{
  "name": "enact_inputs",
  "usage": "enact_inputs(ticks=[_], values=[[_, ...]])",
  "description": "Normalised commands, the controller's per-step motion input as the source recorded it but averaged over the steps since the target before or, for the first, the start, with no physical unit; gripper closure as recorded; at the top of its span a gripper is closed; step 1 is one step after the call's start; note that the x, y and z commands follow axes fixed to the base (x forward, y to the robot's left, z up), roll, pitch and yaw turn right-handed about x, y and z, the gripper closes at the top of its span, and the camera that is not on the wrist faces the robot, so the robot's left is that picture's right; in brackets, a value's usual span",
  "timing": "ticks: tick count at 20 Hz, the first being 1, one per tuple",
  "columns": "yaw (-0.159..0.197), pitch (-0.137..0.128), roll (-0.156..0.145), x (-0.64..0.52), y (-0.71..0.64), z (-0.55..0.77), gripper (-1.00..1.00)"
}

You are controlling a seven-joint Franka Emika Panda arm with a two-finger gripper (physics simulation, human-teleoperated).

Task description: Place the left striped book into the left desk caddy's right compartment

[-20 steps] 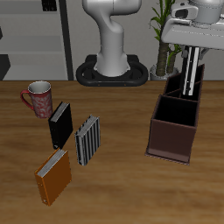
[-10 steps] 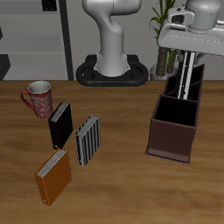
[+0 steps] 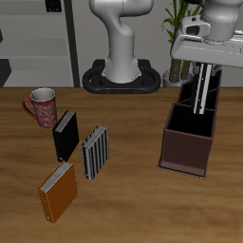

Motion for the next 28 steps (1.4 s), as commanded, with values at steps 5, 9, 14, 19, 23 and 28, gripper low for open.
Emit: enact_inputs(ticks=[5, 9, 14, 19, 23, 28], values=[[0.007, 0.018, 0.008, 0.08, 0.03, -0.09, 1.00], [0.013, 0.012, -0.004, 0.05, -0.01, -0.09, 1.00], [-0.004, 0.007, -0.006, 0.02, -0.03, -0.03, 1.00], [0.035, 0.033, 0.015, 0.10, 0.10, -0.17, 1.00], [0.032, -0.003, 0.003, 0.04, 0.06, -0.05, 1.00], [0.032, 0.024, -0.011, 0.12, -0.04, -0.19, 1.00]])
